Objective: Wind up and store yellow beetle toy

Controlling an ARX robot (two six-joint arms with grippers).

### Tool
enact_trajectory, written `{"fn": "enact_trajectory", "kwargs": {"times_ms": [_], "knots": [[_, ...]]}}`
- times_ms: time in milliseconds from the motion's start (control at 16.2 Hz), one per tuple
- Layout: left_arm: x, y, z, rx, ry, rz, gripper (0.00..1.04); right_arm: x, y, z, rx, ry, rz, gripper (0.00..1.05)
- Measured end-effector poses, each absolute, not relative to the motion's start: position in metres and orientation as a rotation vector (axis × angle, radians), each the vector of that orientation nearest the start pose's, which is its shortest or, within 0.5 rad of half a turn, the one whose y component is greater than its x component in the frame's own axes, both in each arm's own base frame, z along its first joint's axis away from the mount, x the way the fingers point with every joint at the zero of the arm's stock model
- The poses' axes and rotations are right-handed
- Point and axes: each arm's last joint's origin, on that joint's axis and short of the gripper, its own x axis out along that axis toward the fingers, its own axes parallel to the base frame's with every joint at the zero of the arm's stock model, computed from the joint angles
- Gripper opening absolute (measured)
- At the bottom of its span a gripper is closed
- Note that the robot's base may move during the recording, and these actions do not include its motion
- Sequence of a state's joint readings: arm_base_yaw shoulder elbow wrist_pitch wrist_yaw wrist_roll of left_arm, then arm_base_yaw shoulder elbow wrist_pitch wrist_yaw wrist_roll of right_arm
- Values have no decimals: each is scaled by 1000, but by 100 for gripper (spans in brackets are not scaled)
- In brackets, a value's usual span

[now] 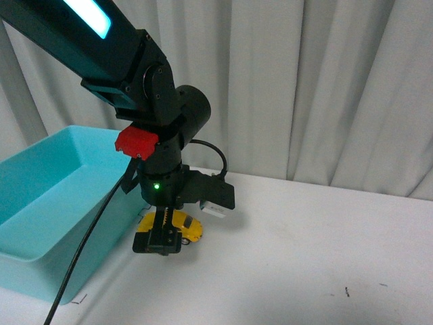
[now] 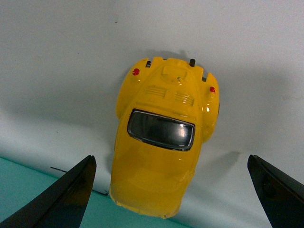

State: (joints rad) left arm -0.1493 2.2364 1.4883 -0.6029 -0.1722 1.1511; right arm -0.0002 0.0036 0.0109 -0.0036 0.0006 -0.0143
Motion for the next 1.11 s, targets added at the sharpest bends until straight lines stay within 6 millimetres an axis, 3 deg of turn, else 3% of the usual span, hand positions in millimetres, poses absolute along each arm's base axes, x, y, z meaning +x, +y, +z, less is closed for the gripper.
{"fn": "enact_trajectory", "kwargs": {"times_ms": [185, 617, 679, 740, 802, 864, 926, 987, 1049, 1111], "knots": [[423, -57, 93, 1180, 1198, -761, 96, 97, 0, 167, -14, -4, 0, 98], [427, -57, 92, 1210, 1156, -790, 75, 97, 0, 167, -14, -4, 0, 98], [427, -57, 92, 1219, 1146, -797, 68, 97, 0, 167, -14, -4, -1, 98], [427, -57, 92, 1232, 1143, -809, 47, 97, 0, 167, -15, -4, 0, 98], [427, -58, 93, 1239, 1141, -816, 40, 97, 0, 167, -14, -4, -1, 98], [418, -70, 103, 1297, 1079, -1003, 40, 97, 0, 167, -14, -4, 0, 98], [410, -98, 164, 1191, 851, -1085, 40, 97, 0, 167, -14, -4, -1, 98], [403, -80, 258, 958, 545, -950, 40, 97, 0, 167, -14, -4, 0, 98], [399, -10, 310, 746, 453, -611, 40, 97, 0, 167, -14, -4, 0, 98], [400, 28, 306, 627, 551, -410, 40, 97, 0, 167, -14, -4, -1, 98]]}}
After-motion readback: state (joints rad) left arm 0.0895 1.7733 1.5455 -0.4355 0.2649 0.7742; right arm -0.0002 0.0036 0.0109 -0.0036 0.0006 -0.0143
